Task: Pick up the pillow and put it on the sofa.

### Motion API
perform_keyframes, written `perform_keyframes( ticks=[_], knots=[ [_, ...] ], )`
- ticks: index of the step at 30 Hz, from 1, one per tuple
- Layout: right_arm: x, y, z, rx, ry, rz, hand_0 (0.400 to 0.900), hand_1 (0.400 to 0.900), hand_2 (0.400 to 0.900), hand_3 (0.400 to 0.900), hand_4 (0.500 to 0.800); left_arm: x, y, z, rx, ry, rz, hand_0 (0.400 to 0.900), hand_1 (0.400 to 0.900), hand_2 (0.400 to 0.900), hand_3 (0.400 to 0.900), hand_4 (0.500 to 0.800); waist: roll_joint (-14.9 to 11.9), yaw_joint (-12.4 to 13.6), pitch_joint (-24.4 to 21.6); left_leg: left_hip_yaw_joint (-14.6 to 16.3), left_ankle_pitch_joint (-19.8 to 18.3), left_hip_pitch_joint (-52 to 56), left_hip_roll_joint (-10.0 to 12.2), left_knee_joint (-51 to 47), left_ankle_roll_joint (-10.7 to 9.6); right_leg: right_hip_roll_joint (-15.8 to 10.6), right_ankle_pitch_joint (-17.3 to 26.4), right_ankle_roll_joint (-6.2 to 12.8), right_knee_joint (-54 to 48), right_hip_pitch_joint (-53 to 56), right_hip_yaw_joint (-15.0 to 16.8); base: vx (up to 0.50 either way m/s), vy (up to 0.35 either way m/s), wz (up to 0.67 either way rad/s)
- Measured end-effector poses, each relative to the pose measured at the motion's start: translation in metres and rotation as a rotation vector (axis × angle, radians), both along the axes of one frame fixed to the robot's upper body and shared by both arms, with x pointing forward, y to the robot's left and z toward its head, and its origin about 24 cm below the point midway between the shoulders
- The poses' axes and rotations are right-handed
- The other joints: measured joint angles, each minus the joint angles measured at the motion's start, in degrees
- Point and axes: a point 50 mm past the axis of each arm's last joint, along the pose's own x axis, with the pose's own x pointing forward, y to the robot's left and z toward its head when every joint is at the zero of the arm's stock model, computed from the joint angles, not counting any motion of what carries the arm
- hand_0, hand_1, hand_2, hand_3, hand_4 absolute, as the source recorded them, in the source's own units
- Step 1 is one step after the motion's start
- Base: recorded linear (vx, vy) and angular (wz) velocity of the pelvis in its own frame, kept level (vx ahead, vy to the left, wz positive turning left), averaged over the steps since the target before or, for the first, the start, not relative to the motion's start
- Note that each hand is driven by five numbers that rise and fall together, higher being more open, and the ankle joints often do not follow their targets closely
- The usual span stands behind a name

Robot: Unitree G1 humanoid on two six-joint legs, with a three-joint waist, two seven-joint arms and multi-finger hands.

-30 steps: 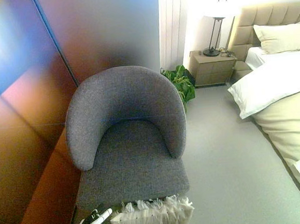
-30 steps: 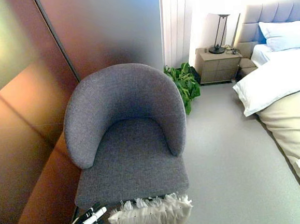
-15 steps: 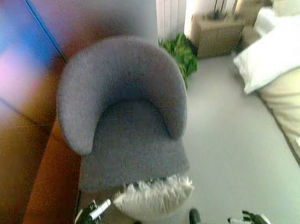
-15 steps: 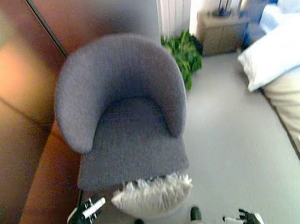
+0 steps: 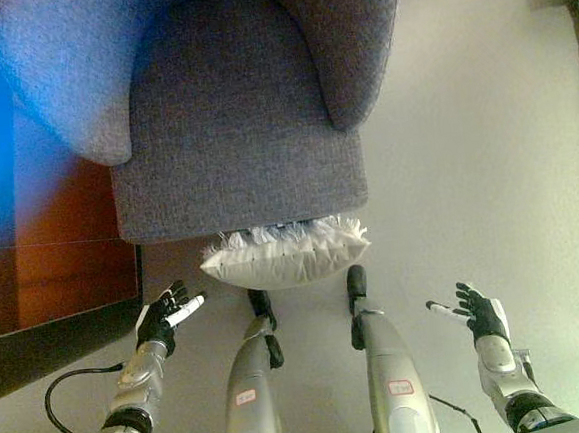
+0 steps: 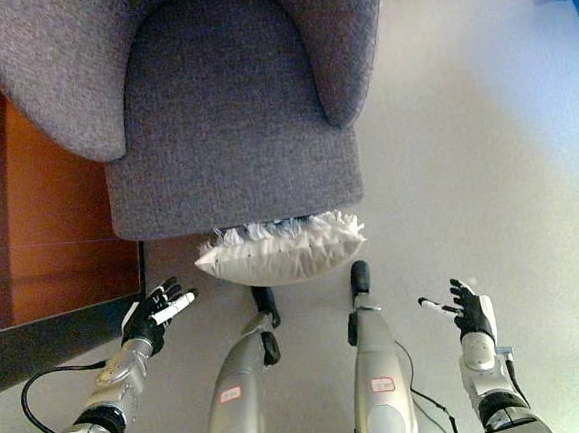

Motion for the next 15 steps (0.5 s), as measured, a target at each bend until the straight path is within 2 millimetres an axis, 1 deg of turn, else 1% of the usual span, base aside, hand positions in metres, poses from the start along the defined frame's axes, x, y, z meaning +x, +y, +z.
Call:
perform_keyframes(
  ticks=[4, 7, 9, 10, 11, 15],
  knots=[
    [0.006, 0.004, 0.004, -0.006, -0.024, 0.028, 0.900, 0.900, 0.900, 0.900, 0.800, 0.013, -0.004, 0.010, -0.002, -0.057, 0.007, 0.900, 0.900, 0.900, 0.900, 0.800, -0.3, 0.0, 0.2, -0.3, -0.2, -4.8, 0.1, 3.1, 0.1, 0.0, -0.5, -0.19, 3.5, -5.1, 0.8, -0.01, -0.005, -0.01],
    [0.008, 0.008, 0.004, -0.012, -0.019, 0.051, 0.900, 0.900, 0.900, 0.900, 0.800, 0.027, -0.010, 0.021, 0.004, -0.092, -0.005, 0.900, 0.900, 0.900, 0.900, 0.800, -0.6, -0.2, 0.2, -1.8, -1.6, -8.0, 0.1, 6.7, -0.1, 0.1, -1.6, -0.47, 6.3, -7.9, 1.2, 0.00, -0.022, 0.01],
    [0.011, 0.010, 0.006, -0.015, -0.038, 0.054, 0.900, 0.900, 0.900, 0.900, 0.800, 0.037, -0.014, 0.028, 0.003, -0.120, -0.018, 0.900, 0.900, 0.900, 0.900, 0.800, -0.7, -0.2, 0.2, -2.9, -2.0, -10.0, 0.0, 8.5, -0.3, 0.6, -1.7, -0.52, 7.5, -9.5, 1.9, 0.00, -0.040, 0.00],
    [0.012, 0.011, 0.007, -0.019, -0.042, 0.058, 0.900, 0.900, 0.900, 0.900, 0.800, 0.041, -0.016, 0.032, -0.004, -0.135, -0.015, 0.900, 0.900, 0.900, 0.900, 0.800, -1.1, -0.3, 0.2, -3.2, -2.1, -10.7, 0.0, 9.3, -0.4, 1.1, -1.7, -0.51, 8.1, -10.2, 2.7, 0.01, -0.049, -0.01],
    [0.013, 0.012, 0.007, -0.022, -0.044, 0.067, 0.900, 0.900, 0.900, 0.900, 0.800, 0.045, -0.016, 0.035, -0.008, -0.148, -0.008, 0.900, 0.900, 0.900, 0.900, 0.800, -1.4, -0.3, 0.2, -3.7, -2.5, -11.5, 0.0, 10.3, -0.4, 1.1, -1.8, -0.56, 8.7, -10.7, 2.7, 0.02, -0.049, -0.01],
    [0.013, 0.014, 0.007, -0.025, -0.042, 0.075, 0.900, 0.900, 0.900, 0.900, 0.800, 0.053, -0.018, 0.044, -0.037, -0.183, 0.014, 0.900, 0.900, 0.900, 0.900, 0.800, -2.6, -0.6, 0.3, -5.2, -3.4, -13.7, 0.1, 13.1, -0.6, 1.6, -1.8, -0.58, 10.4, -12.1, 2.9, 0.02, -0.069, -0.01]
  ],
)
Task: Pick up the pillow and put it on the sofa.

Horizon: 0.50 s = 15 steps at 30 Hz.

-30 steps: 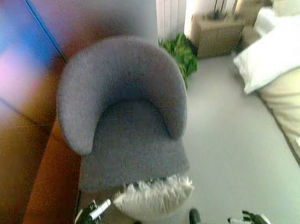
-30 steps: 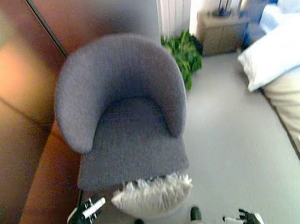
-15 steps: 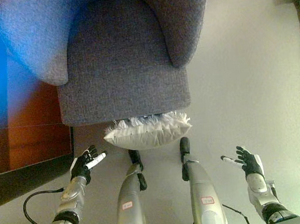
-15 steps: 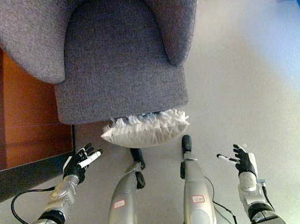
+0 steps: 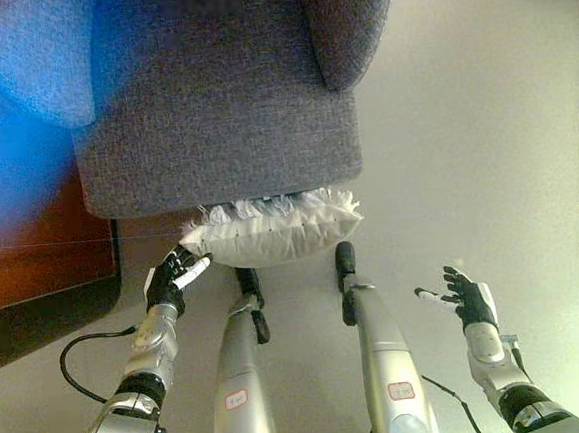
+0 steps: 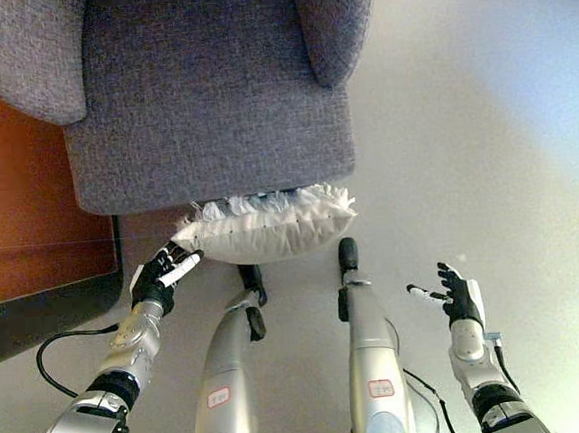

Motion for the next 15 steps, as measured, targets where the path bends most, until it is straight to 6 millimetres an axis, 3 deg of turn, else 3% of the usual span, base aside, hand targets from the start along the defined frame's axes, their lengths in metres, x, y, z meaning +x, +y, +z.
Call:
perform_keyframes(
  ticks=[8, 15],
  knots=[
    [-0.002, 0.003, -0.003, 0.011, 0.012, 0.008, 0.900, 0.900, 0.900, 0.900, 0.800, 0.025, 0.004, 0.024, -0.096, -0.049, 0.090, 0.900, 0.900, 0.900, 0.900, 0.800, -3.3, -1.3, 0.1, -2.5, -0.7, -3.3, 0.2, 4.3, -0.2, 1.4, 0.0, 0.01, 2.3, -1.9, 0.4, 0.03, -0.078, 0.02],
    [-0.001, 0.014, -0.007, 0.024, 0.020, 0.041, 0.900, 0.900, 0.900, 0.900, 0.800, 0.031, 0.004, 0.031, -0.128, -0.077, 0.104, 0.900, 0.900, 0.900, 0.900, 0.800, -5.1, -2.4, 0.1, -3.4, -0.7, -4.3, 0.1, 5.5, -0.2, 1.7, 0.0, 0.06, 2.5, -2.2, 0.4, 0.02, -0.047, 0.02]
  ],
)
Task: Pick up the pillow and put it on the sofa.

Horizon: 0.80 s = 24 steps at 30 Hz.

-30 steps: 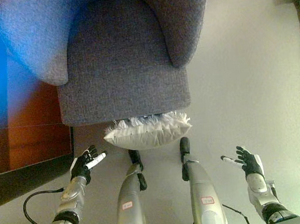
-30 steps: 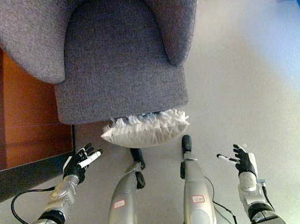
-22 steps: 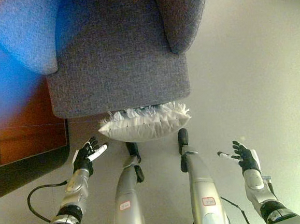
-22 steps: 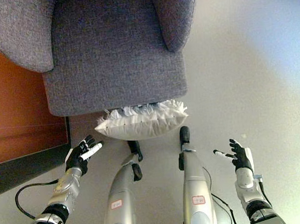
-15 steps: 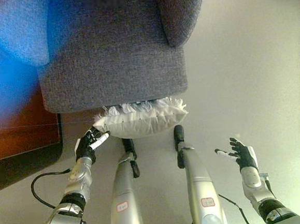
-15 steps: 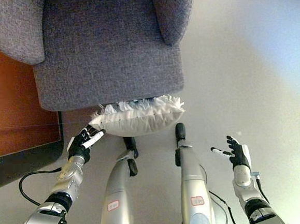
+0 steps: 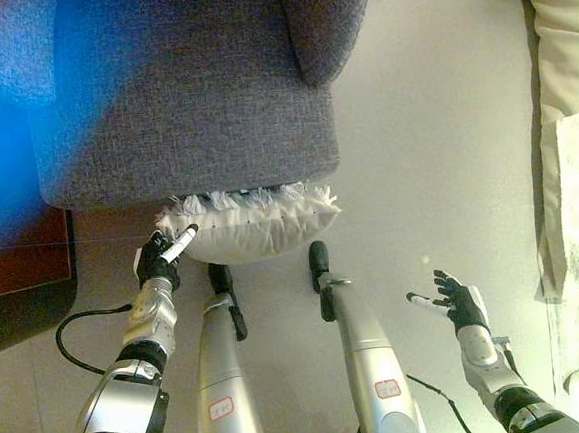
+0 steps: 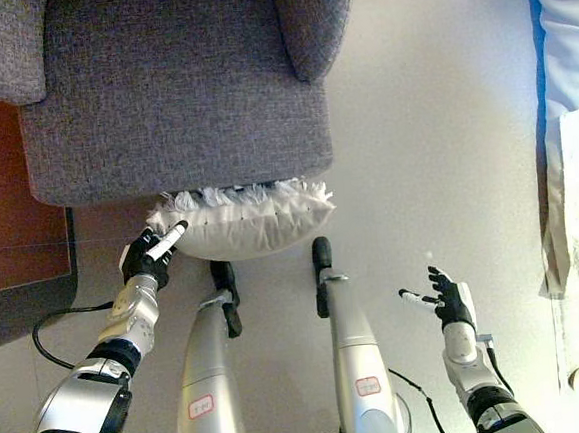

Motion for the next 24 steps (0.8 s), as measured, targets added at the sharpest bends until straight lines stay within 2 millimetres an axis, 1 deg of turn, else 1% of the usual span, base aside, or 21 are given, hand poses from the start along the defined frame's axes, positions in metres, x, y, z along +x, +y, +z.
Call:
perform_keyframes(
  ticks=[1, 2, 3, 11, 18, 24],
  knots=[
    [0.000, 0.001, -0.001, 0.004, 0.001, 0.001, 0.900, 0.900, 0.900, 0.900, 0.800, 0.000, 0.000, 0.001, 0.000, -0.002, -0.001, 0.900, 0.900, 0.900, 0.900, 0.800, -0.1, -0.1, 0.0, 0.0, 0.0, -0.1, 0.0, 0.0, 0.0, 0.1, 0.0, 0.03, -0.3, 0.0, 0.0, 0.01, -0.032, -0.01],
    [-0.001, 0.003, -0.002, 0.008, 0.002, 0.002, 0.900, 0.900, 0.900, 0.900, 0.800, 0.001, -0.001, 0.001, -0.001, -0.004, -0.002, 0.441, 0.441, 0.441, 0.441, 0.525, -0.1, -0.1, 0.0, -0.2, 0.0, -0.1, 0.0, 0.0, 0.0, 0.3, 0.0, 0.08, -0.5, 0.0, 0.2, 0.00, 0.000, 0.00],
    [-0.002, 0.004, -0.003, 0.011, 0.005, 0.002, 0.900, 0.900, 0.900, 0.900, 0.800, 0.001, -0.001, 0.001, -0.001, -0.005, -0.003, 0.400, 0.400, 0.400, 0.400, 0.500, -0.2, -0.1, 0.0, -0.3, 0.0, -0.2, 0.0, 0.0, 0.1, 0.4, 0.0, 0.11, -0.6, 0.0, 0.3, 0.00, 0.000, 0.00],
    [-0.009, 0.008, -0.009, 0.028, 0.026, 0.001, 0.900, 0.900, 0.900, 0.900, 0.800, 0.000, 0.000, -0.001, -0.003, 0.017, -0.001, 0.400, 0.400, 0.400, 0.400, 0.500, -0.3, -0.2, 0.0, -0.6, -0.1, 0.4, -0.2, -0.4, 0.0, 0.6, 0.0, 0.11, -0.7, 0.7, 0.6, 0.00, 0.000, 0.00],
    [-0.009, 0.009, -0.009, 0.029, 0.025, 0.001, 0.900, 0.900, 0.900, 0.900, 0.800, 0.000, -0.006, -0.006, 0.018, 0.053, -0.048, 0.400, 0.400, 0.400, 0.400, 0.500, -0.8, -0.2, 0.0, -0.4, -0.6, 3.2, -0.2, -1.2, -0.2, 0.7, 0.0, 0.08, -1.2, 3.2, 0.7, 0.00, 0.000, 0.00],
    [-0.010, 0.009, -0.010, 0.031, 0.028, 0.000, 0.900, 0.900, 0.900, 0.900, 0.800, -0.002, -0.007, -0.009, 0.030, 0.075, -0.059, 0.400, 0.400, 0.400, 0.400, 0.500, -0.9, -0.3, 0.0, -0.1, -0.6, 5.8, -0.2, -2.5, -0.2, 0.7, 0.0, 0.09, -2.5, 5.7, 0.8, -0.01, -0.003, -0.02]
  ],
)
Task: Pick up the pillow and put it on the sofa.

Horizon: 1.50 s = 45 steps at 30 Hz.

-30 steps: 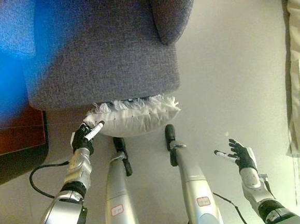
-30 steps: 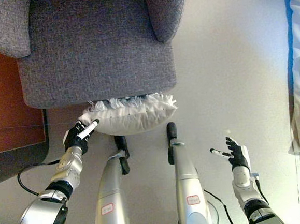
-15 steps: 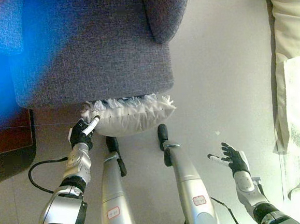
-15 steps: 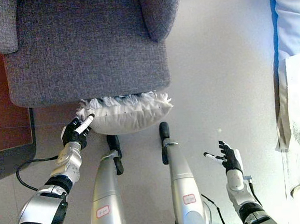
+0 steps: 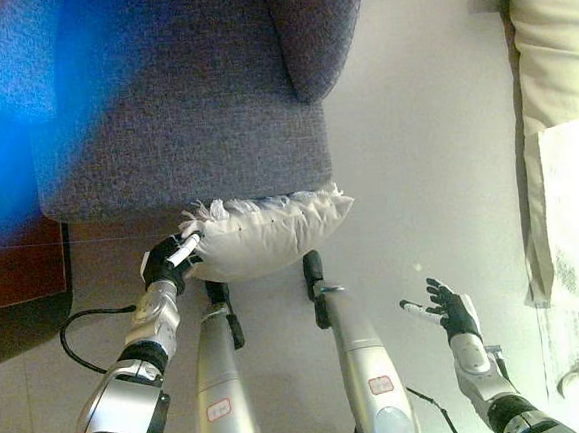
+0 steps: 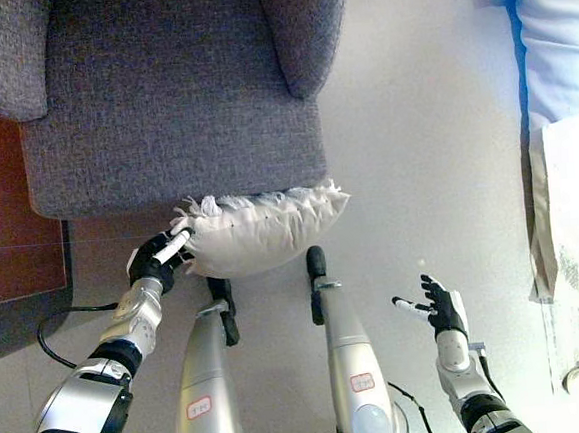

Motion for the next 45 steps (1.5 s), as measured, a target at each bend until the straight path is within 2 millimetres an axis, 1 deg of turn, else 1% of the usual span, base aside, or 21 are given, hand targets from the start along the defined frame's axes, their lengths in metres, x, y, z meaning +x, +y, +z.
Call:
perform_keyframes(
  ticks=[6, 10, 13, 15, 17, 18, 19, 20, 22, 23, 25, 26, 28, 30, 32, 35, 36, 38, 42, 44, 45],
  knots=[
    [-0.003, 0.002, -0.004, 0.007, 0.019, -0.006, 0.900, 0.900, 0.900, 0.900, 0.800, -0.011, 0.002, -0.013, 0.006, 0.044, -0.003, 0.400, 0.400, 0.400, 0.400, 0.500, -0.1, 0.0, 0.0, 1.1, 0.0, 5.6, 0.0, -3.1, 0.0, 0.0, 0.0, 0.05, -2.7, 4.9, 0.4, -0.04, 0.020, -0.07],
    [-0.007, 0.002, -0.007, 0.009, 0.034, -0.013, 0.900, 0.900, 0.900, 0.900, 0.800, -0.023, 0.002, -0.028, 0.020, 0.091, -0.041, 0.400, 0.400, 0.400, 0.400, 0.500, -0.1, 0.2, -0.1, 2.3, 0.0, 12.3, 0.1, -7.0, -0.2, -0.2, 0.1, 0.07, -5.9, 10.9, 0.4, -0.03, 0.043, -0.09],
    [-0.009, 0.000, -0.009, 0.006, 0.042, -0.023, 0.900, 0.900, 0.900, 0.900, 0.800, -0.039, -0.001, -0.045, 0.037, 0.140, -0.086, 0.400, 0.400, 0.400, 0.400, 0.500, 0.1, 0.4, -0.5, 3.6, 0.2, 18.0, 0.1, -10.8, -0.2, -0.5, 0.6, 0.41, -9.3, 16.0, 0.0, -0.04, 0.033, -0.07],
    [-0.012, -0.002, -0.010, 0.003, 0.050, -0.032, 0.900, 0.900, 0.900, 0.900, 0.800, -0.053, -0.002, -0.057, 0.041, 0.175, -0.121, 0.400, 0.400, 0.400, 0.400, 0.500, 0.4, 0.4, -1.4, 4.7, 0.8, 21.8, 0.1, -13.6, -0.1, -1.0, 1.2, 0.07, -11.7, 18.9, -0.9, 0.02, 0.041, -0.17],
    [-0.016, -0.006, -0.012, -0.002, 0.067, -0.052, 0.900, 0.900, 0.900, 0.900, 0.800, -0.069, -0.004, -0.069, 0.037, 0.210, -0.151, 0.400, 0.400, 0.400, 0.400, 0.500, 1.2, 0.7, -2.2, 5.6, 1.6, 26.6, 0.2, -17.1, -0.6, -1.1, 2.2, -0.19, -15.0, 23.3, -1.9, 0.06, 0.050, -0.18],
    [-0.022, -0.009, -0.015, -0.011, 0.085, -0.059, 0.900, 0.900, 0.900, 0.900, 0.800, -0.079, -0.007, -0.077, 0.031, 0.232, -0.166, 0.400, 0.400, 0.400, 0.400, 0.500, 1.6, 1.2, -3.0, 6.5, 1.8, 29.6, 0.3, -19.3, -0.7, -1.1, 2.5, -0.39, -16.5, 25.5, -2.7, 0.07, 0.022, -0.13],
    [-0.028, -0.012, -0.017, -0.019, 0.101, -0.067, 0.900, 0.900, 0.900, 0.900, 0.800, -0.089, -0.010, -0.085, 0.021, 0.259, -0.179, 0.400, 0.400, 0.400, 0.400, 0.500, 2.6, 1.9, -5.6, 6.9, 1.8, 30.5, 0.3, -20.6, -0.8, -1.2, 2.6, -0.53, -17.8, 26.2, -3.7, 0.17, 0.053, -0.15],
    [-0.036, -0.016, -0.021, -0.027, 0.129, -0.074, 0.900, 0.900, 0.900, 0.900, 0.800, -0.100, -0.013, -0.094, 0.011, 0.287, -0.197, 0.400, 0.400, 0.400, 0.400, 0.500, 3.7, 1.9, -8.0, 6.9, 2.1, 31.9, 0.3, -22.3, -0.8, -1.1, 2.9, -0.41, -19.5, 27.7, -4.0, 0.17, 0.047, -0.11],
    [-0.046, -0.020, -0.025, -0.030, 0.177, -0.082, 0.900, 0.900, 0.900, 0.900, 0.800, -0.119, -0.016, -0.105, -0.008, 0.323, -0.211, 0.400, 0.400, 0.400, 0.400, 0.500, 5.3, 3.1, -10.2, 7.9, 2.7, 38.3, 0.4, -26.6, -1.0, -0.8, 3.5, -0.38, -23.4, 33.5, -5.1, 0.21, 0.064, -0.06],
    [-0.055, -0.024, -0.029, -0.038, 0.209, -0.086, 0.900, 0.900, 0.900, 0.900, 0.800, -0.131, -0.018, -0.111, -0.014, 0.349, -0.226, 0.400, 0.400, 0.400, 0.400, 0.500, 6.4, 3.3, -12.7, 8.0, 2.7, 40.1, 0.4, -28.1, -1.0, -0.9, 3.5, -0.26, -25.2, 35.6, -5.4, 0.21, 0.067, 0.01],
    [-0.067, -0.028, -0.033, -0.056, 0.256, -0.089, 0.900, 0.900, 0.900, 0.900, 0.800, -0.149, -0.018, -0.117, -0.017, 0.384, -0.247, 0.400, 0.400, 0.400, 0.400, 0.500, 8.0, 3.5, -17.1, 8.1, 2.7, 42.7, 0.3, -30.2, -1.1, -0.7, 3.7, 0.06, -27.9, 38.8, -6.5, 0.11, 0.053, 0.04],
    [-0.072, -0.031, -0.034, -0.059, 0.272, -0.098, 0.900, 0.900, 0.900, 0.900, 0.800, -0.152, -0.019, -0.117, -0.012, 0.386, -0.260, 0.400, 0.400, 0.400, 0.400, 0.500, 8.8, 4.0, -18.6, 8.2, 2.7, 43.5, 0.2, -30.6, -1.1, -0.8, 3.9, 0.27, -29.1, 40.2, -7.0, 0.06, 0.053, 0.06],
    [-0.076, -0.035, -0.035, -0.062, 0.307, -0.110, 0.900, 0.900, 0.900, 0.900, 0.800, -0.151, -0.016, -0.111, 0.006, 0.379, -0.296, 0.400, 0.400, 0.400, 0.400, 0.500, 9.7, 5.4, -20.0, 9.3, 2.8, 45.1, 0.2, -31.5, -1.0, -0.9, 4.3, 0.50, -30.9, 42.2, -7.5, 0.02, 0.045, 0.09],
    [-0.077, -0.037, -0.036, -0.067, 0.329, -0.114, 0.900, 0.900, 0.900, 0.900, 0.800, -0.147, -0.010, -0.098, 0.051, 0.357, -0.351, 0.400, 0.400, 0.400, 0.400, 0.500, 10.1, 6.5, -20.6, 9.4, 2.8, 46.0, 0.2, -31.9, -0.9, -1.1, 4.5, 0.54, -32.2, 43.8, -8.1, -0.01, 0.034, 0.14],
    [-0.081, -0.040, -0.036, -0.067, 0.350, -0.127, 0.900, 0.900, 0.900, 0.900, 0.800, -0.139, 0.001, -0.078, 0.118, 0.350, -0.406, 0.400, 0.400, 0.400, 0.400, 0.500, 9.9, 6.9, -20.8, 9.3, 3.1, 46.6, 0.2, -32.3, -1.0, -1.1, 4.9, 0.61, -33.6, 45.5, -9.2, 0.00, 0.018, 0.18],
    [-0.085, -0.049, -0.034, -0.080, 0.358, -0.150, 0.900, 0.900, 0.900, 0.900, 0.800, -0.125, 0.022, -0.048, 0.230, 0.340, -0.444, 0.400, 0.400, 0.400, 0.400, 0.500, 10.3, 8.0, -21.2, 9.3, 3.5, 47.5, 0.2, -33.1, -1.0, -1.2, 4.9, 0.63, -33.7, 46.2, -9.6, 0.00, -0.006, 0.18],
    [-0.086, -0.052, -0.033, -0.088, 0.366, -0.157, 0.900, 0.900, 0.900, 0.900, 0.800, -0.120, 0.029, -0.036, 0.286, 0.339, -0.471, 0.400, 0.400, 0.400, 0.400, 0.500, 10.3, 8.1, -21.2, 9.1, 3.6, 47.7, 0.3, -33.2, -1.0, -1.2, 4.9, 0.65, -33.7, 46.6, -9.9, 0.01, -0.007, 0.13],
    [-0.089, -0.059, -0.032, -0.101, 0.380, -0.172, 0.900, 0.900, 0.900, 0.900, 0.800, -0.112, 0.043, -0.020, 0.352, 0.344, -0.484, 0.400, 0.400, 0.400, 0.400, 0.500, 10.5, 8.1, -21.7, 8.9, 3.7, 48.0, 0.2, -33.4, -0.9, -1.3, 4.8, 0.74, -33.7, 46.9, -10.5, 0.01, -0.001, 0.06],
    [-0.098, -0.068, -0.032, -0.108, 0.424, -0.182, 0.900, 0.900, 0.900, 0.900, 0.800, -0.085, 0.065, 0.019, 0.513, 0.367, -0.540, 0.400, 0.400, 0.400, 0.400, 0.500, 10.4, 8.0, -22.6, 8.7, 4.0, 48.1, 0.2, -33.4, -1.0, -1.2, 4.8, 0.72, -33.6, 47.2, -10.9, 0.02, -0.006, -0.02],
    [-0.101, -0.071, -0.032, -0.110, 0.444, -0.185, 0.900, 0.900, 0.900, 0.900, 0.800, -0.065, 0.076, 0.044, 0.599, 0.380, -0.583, 0.400, 0.400, 0.400, 0.400, 0.500, 10.4, 7.9, -23.1, 9.0, 4.2, 48.0, 0.3, -33.5, -1.1, -1.3, 4.8, 0.74, -33.6, 47.2, -10.9, 0.02, -0.026, -0.10],
    [-0.101, -0.073, -0.031, -0.111, 0.448, -0.182, 0.900, 0.900, 0.900, 0.900, 0.800, -0.057, 0.081, 0.057, 0.628, 0.376, -0.579, 0.400, 0.400, 0.400, 0.400, 0.500, 10.4, 7.4, -23.4, 9.1, 4.2, 48.0, 0.4, -33.4, -1.1, -1.2, 4.8, 0.76, -33.6, 47.1, -10.9, 0.04, -0.029, -0.15]
  ],
)
